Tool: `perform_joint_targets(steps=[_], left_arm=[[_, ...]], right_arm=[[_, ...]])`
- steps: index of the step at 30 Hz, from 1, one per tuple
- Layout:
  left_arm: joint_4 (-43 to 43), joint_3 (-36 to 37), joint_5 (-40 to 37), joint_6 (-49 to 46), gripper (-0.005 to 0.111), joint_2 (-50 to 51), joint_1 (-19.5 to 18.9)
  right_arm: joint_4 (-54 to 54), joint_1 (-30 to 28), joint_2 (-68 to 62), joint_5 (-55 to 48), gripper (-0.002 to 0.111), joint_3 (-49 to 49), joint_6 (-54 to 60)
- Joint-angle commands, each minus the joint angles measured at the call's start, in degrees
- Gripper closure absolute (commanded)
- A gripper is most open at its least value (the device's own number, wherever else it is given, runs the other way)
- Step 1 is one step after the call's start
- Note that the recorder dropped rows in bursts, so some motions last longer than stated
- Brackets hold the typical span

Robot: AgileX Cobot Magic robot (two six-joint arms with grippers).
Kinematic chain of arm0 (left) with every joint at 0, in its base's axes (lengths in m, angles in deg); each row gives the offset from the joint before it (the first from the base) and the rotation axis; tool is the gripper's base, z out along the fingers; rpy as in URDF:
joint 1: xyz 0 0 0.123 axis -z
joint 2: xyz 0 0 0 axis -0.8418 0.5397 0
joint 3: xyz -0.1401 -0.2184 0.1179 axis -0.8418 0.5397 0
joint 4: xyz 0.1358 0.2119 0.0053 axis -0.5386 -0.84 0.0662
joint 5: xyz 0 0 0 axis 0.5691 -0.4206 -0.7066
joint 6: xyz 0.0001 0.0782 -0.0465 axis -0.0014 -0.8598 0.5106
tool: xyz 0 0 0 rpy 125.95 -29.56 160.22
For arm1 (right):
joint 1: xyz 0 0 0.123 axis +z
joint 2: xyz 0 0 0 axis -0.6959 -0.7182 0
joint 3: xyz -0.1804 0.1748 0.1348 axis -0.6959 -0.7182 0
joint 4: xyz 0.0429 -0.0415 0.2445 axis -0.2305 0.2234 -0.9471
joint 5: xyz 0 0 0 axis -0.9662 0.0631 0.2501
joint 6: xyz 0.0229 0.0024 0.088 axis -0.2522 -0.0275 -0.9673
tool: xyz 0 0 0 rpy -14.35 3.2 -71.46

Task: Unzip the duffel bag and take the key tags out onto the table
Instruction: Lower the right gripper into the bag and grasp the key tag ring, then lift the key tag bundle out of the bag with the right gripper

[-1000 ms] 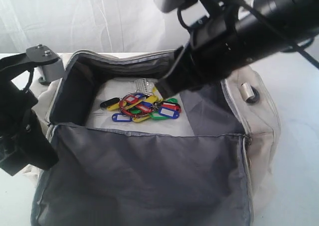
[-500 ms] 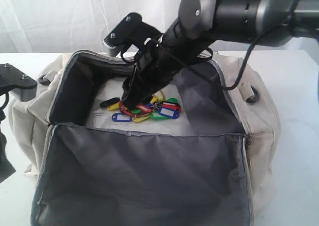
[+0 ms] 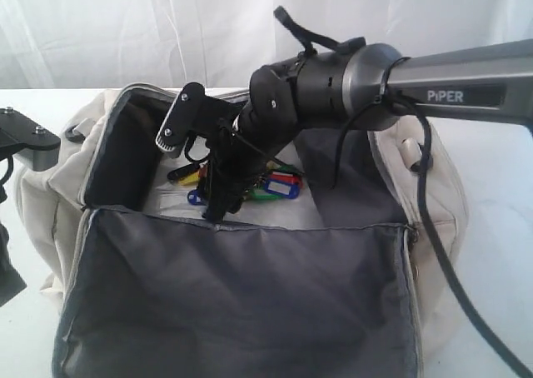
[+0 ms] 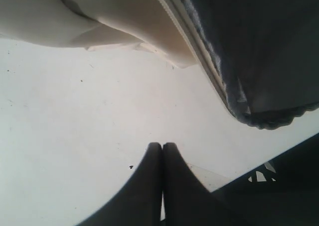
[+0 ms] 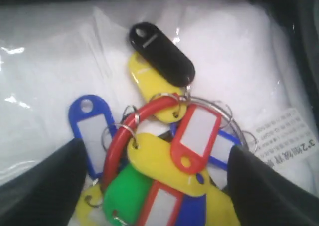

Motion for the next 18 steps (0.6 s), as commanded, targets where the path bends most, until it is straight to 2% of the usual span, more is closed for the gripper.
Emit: perform_joint_targets(steps=[1,4,6,8,10,11,14,18], left_arm=[[1.29,0.18,-1.18,0.37,0.107,-0.43,-0.05],[1.69,0.18,-1.08,-0.14,0.107,-0.43,-0.05],[1.69,0.18,-1.08,-0.30,0.107,-0.43,-0.05],[1.92,0.18,-1.08,-0.64,0.107,-0.43,-0.05],[2.05,0.18,-1.19,-0.69,0.107,-0.43,-0.05],[2.14,0.18,-1.19,-0.69,0.107,-0.43,-0.05],[2.07,0.18,-1.02,-0.69,0.107,-0.43,-0.05],[2.07,0.18,-0.53,-0.69,0.107,-0.43,-0.05]], right_arm=[[17.91,0.07,-2.36,2.18,0.035,0.27,-13.45],[18.06,0.07,-2.84,6.08,0.037,0.27,-15.23],[18.06,0.07,-3.46,6.37,0.049,0.27,-16.27],[17.86,0.07,-3.98,2.96,0.079,0.27,-16.81],[17.63,0.07,-4.03,-0.75,0.105,0.27,-16.81],[16.45,0.07,-3.77,-3.36,0.108,0.37,-17.48],[13.97,0.07,-1.55,-10.26,0.108,1.10,-17.48],[7.92,0.07,4.91,-10.44,0.108,1.23,-15.04]])
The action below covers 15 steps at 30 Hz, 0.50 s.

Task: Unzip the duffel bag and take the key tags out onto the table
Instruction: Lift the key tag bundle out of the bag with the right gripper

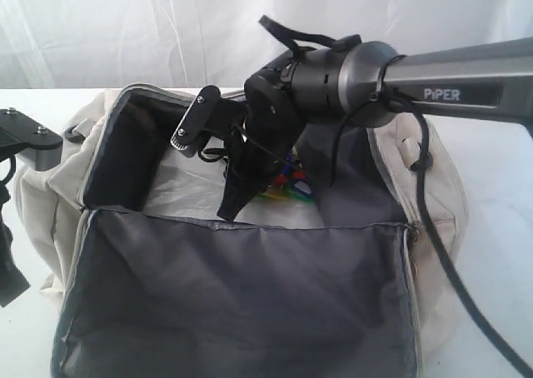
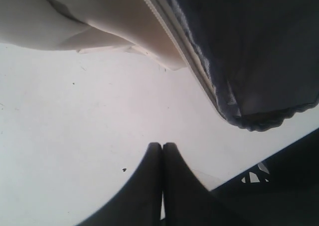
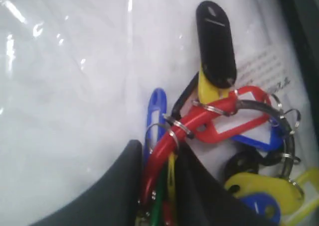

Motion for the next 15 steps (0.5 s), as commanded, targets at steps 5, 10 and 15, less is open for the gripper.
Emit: perform_joint_targets(steps=[5,10,15], left_arm=[[1.02,0.18,-0.56,-0.33,0.107,-0.43,-0.05],[1.05,0.18,-0.98,-0.33,0.107,-0.43,-0.05],[1.05,0.18,-0.86,-0.33,0.107,-0.43,-0.05]], right_arm=[[-14.09,-0.40,10.77,-4.48,0.108,-0.07,5.37],[-16.32,-0.40,14.40,-7.64,0.108,-0.07,5.37],[-18.74,-0.40,16.55,-8.90,0.108,-0.07,5.46]])
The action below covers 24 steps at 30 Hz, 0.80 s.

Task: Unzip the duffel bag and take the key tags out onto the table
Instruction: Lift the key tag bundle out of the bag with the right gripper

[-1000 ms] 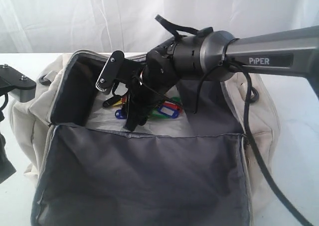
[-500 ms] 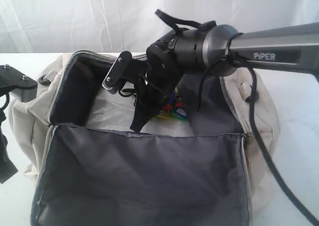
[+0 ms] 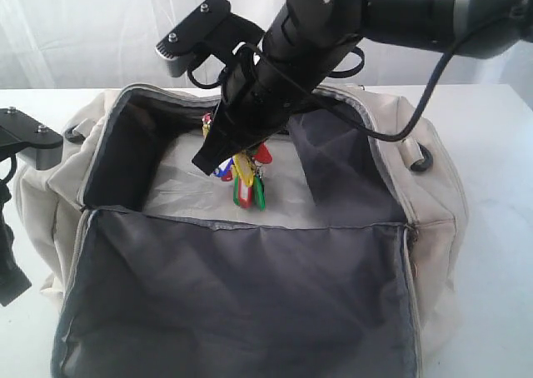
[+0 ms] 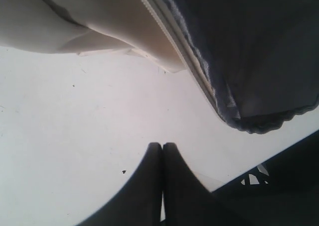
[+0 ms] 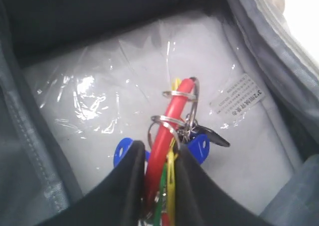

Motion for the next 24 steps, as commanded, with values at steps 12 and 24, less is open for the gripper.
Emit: perform_joint_targets(steps=[12,24], left_arm=[[2.09,0.18,-2.51,-2.16,0.107,-0.43,-0.05],[2.53,0.18,-2.84,-2.15,0.107,-0.43,-0.05]], right_arm=[[-3.66,-0.63,4.19,-1.27,0.108,0.04,0.23],[6.87,-2.36,21.19,-10.55,0.108,-2.51,-8.47]])
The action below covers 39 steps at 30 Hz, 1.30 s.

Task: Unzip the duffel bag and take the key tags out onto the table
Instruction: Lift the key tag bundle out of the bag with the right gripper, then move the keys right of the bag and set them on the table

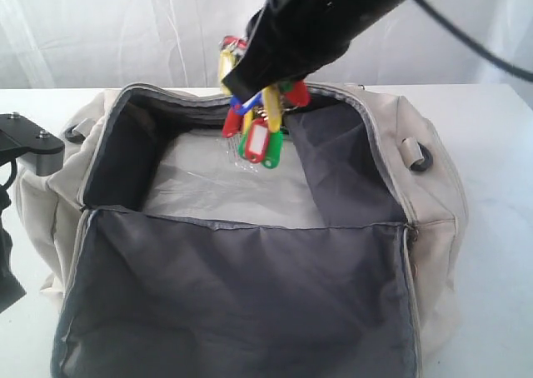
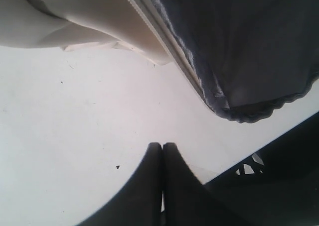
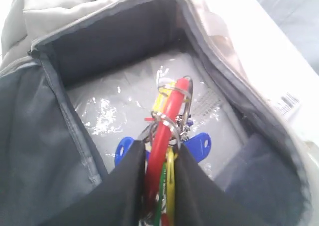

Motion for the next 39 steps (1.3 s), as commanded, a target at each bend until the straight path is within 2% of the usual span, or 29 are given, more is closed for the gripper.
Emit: perform_joint_targets(steps=[1,6,10,16,22,24,26,29,32,39], left_arm=[[1.13,0.18,-1.35,-0.04,0.107,-0.43,-0.05],[1.13,0.18,-1.37,-0.04,0.107,-0.43,-0.05],[1.13,0.18,-1.21,-0.04,0.107,-0.43,-0.05],[1.13,0.18,-0.02,-0.04,0.107,-0.43,-0.05],[1.13,0.18,1.19,-0.19,0.107,-0.43,-0.05],[1.13,0.18,0.16,-0.19,0.107,-0.43,-0.05],[1.13,0.18,0.30,-0.29,0.107,-0.43,-0.05],[1.13,0.18,-0.09,-0.27,0.107,-0.43,-0.05],[1.13,0.18,-0.20,-0.27,0.107,-0.43,-0.05],[1.13,0.18,-0.38,-0.45,0.107,-0.43,-0.05]], right_arm=[[11.07,-0.82,7.63,-5.77,0.108,-3.13,-7.95],[21.90,-0.82,16.41,-12.56,0.108,-9.08,-18.07],[28.32,-0.82,24.76,-14.08,0.108,-14.59,-25.91],[37.95,-0.82,33.25,-19.89,0.108,-22.70,-31.66],[33.76,-0.96,29.43,-19.89,0.108,-31.13,-28.21],[34.85,-5.17,27.72,-16.26,0.108,-31.95,-28.34],[32.12,-12.61,25.57,-13.34,0.108,-31.83,-24.73],[17.00,-21.60,19.81,-11.47,0.108,-31.71,-14.21],[15.48,-24.34,13.10,-10.19,0.108,-31.71,-13.26],[21.43,-24.82,3.46,-7.20,0.108,-31.71,-16.93]])
